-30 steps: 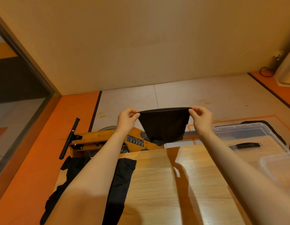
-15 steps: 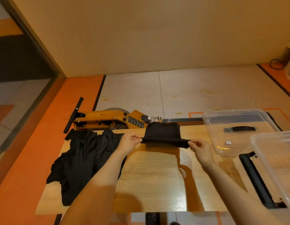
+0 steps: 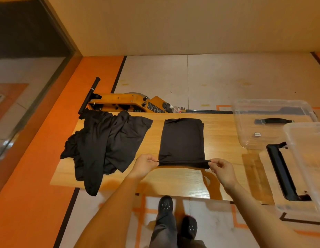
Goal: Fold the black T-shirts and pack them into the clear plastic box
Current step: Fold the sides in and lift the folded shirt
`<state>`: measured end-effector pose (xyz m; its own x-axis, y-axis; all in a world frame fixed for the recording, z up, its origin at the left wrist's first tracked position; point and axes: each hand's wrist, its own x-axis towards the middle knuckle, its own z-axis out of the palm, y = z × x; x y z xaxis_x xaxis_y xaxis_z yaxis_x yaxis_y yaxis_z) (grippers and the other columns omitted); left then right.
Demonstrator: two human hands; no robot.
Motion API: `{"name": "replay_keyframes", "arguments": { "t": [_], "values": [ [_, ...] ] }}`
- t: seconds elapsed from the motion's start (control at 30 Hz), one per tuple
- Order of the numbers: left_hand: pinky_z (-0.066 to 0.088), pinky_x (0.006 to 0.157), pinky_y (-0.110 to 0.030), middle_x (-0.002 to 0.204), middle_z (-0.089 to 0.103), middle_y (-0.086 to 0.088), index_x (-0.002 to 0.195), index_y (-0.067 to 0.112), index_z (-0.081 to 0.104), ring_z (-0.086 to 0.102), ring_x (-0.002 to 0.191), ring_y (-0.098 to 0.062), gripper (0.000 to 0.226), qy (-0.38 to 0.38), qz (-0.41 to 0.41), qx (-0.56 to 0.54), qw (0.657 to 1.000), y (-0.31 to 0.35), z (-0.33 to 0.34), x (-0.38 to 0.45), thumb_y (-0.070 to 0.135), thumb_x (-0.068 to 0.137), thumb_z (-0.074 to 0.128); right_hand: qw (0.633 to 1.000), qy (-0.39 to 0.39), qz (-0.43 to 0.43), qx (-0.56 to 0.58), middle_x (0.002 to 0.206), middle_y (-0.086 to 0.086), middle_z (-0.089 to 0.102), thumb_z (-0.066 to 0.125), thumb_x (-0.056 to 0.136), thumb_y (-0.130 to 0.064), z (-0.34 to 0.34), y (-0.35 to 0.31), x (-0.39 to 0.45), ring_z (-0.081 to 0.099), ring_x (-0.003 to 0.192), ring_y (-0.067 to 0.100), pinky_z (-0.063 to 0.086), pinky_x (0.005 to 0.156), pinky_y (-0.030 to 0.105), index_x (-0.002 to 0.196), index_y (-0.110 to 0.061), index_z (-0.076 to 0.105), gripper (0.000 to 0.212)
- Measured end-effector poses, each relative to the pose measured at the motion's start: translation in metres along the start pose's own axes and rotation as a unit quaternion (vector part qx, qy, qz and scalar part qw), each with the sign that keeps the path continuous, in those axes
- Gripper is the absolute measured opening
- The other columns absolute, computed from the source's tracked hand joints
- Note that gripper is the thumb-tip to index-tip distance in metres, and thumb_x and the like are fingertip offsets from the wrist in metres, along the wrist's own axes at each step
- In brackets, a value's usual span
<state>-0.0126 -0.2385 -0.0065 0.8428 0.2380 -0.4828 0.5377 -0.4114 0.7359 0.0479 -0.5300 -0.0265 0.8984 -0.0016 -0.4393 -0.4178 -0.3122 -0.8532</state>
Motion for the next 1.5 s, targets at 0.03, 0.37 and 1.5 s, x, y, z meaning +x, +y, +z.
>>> {"name": "replay_keyframes", "arguments": {
  "t": [0.03,0.37,1.5],
  "values": [
    [0.046,0.07,-0.022,0.072,0.059,0.006,0.085,0.012,0.067,0.057,0.076,-0.012,0.003,-0.004,-0.007,-0.005,1.0,-0.002,0.002,-0.002,0.014,0.087,0.069,1.0,-0.002,0.007,-0.001,0.087,0.008,0.067,0.061,0.094,-0.01,-0.001,0.004,-0.001,0.062,0.081,0.016,0.046,0.065,0.02,0.095,-0.007,0.068,0.008],
    [0.049,0.077,-0.023,0.08,0.064,0.006,0.084,0.018,0.069,0.06,0.085,-0.011,0.004,-0.016,-0.058,0.025,0.998,-0.023,0.024,-0.011,0.014,0.085,0.071,0.998,-0.027,0.043,-0.022,0.085,0.011,0.069,0.061,0.094,-0.009,-0.007,0.038,-0.013,0.064,0.078,0.022,0.049,0.064,0.025,0.091,-0.006,0.069,0.009],
    [0.049,0.089,-0.033,0.118,0.064,-0.006,0.112,0.016,0.066,0.059,0.106,-0.023,0.027,-0.025,0.0,0.145,0.989,0.048,0.007,0.146,0.014,0.094,0.046,0.873,-0.048,-0.219,-0.433,0.147,0.008,0.047,0.055,0.096,-0.023,0.074,-0.046,0.098,0.041,0.136,0.025,0.031,0.114,0.035,0.139,-0.01,0.052,0.045]
  ]
}}
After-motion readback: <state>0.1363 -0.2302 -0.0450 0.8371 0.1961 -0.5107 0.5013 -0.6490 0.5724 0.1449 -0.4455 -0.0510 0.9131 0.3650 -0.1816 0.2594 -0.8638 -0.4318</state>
